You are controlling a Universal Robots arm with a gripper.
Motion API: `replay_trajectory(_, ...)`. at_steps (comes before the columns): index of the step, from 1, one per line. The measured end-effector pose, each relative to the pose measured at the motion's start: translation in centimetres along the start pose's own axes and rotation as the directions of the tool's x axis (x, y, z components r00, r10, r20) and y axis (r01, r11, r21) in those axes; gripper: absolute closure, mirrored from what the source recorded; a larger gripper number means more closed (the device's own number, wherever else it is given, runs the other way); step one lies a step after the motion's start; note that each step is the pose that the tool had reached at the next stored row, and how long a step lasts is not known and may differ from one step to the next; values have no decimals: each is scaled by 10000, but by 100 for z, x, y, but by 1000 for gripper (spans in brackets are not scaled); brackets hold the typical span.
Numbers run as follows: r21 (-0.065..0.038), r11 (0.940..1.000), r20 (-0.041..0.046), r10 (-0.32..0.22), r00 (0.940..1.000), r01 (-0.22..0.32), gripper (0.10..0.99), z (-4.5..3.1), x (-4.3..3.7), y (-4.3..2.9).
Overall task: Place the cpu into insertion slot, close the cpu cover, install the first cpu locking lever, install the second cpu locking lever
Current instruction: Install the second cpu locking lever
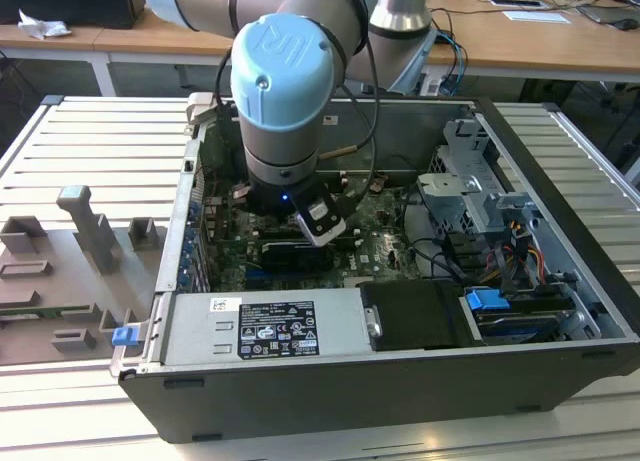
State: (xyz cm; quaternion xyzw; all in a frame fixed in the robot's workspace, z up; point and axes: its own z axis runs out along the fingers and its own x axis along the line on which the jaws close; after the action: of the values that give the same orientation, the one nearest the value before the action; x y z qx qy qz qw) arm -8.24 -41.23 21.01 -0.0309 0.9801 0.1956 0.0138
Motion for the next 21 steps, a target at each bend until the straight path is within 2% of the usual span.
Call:
replay_trajectory(2, 0, 10000, 1, 0, 10000, 0, 980, -93, -4, 42)
replay_trajectory(3, -1, 10000, 2, 0, 10000, 0, 980, -201, -9, 91)
replay_trajectory(4, -1, 10000, 1, 0, 10000, 0, 980, -265, -12, 119)
replay_trajectory(6, 0, 10000, 1, 0, 10000, 0, 980, -328, -16, 146)
replay_trajectory(7, -3, 10000, 2, 0, 10000, 0, 980, -329, -28, 149)
replay_trajectory(9, -2, 10000, -1, 1, 10000, -1, 980, -329, -100, 144)
replay_trajectory(12, -7, 10000, -22, 11, 10000, -11, 980, -326, -251, 134)
replay_trajectory(14, -7, 10000, -45, 19, 10000, -19, 980, -328, -315, 114)
replay_trajectory(18, -8, 10000, -56, 23, 10000, -23, 980, -336, -331, -11)
replay_trajectory(21, -8, 10000, -54, 25, 10000, -26, 980, -289, -321, -42)
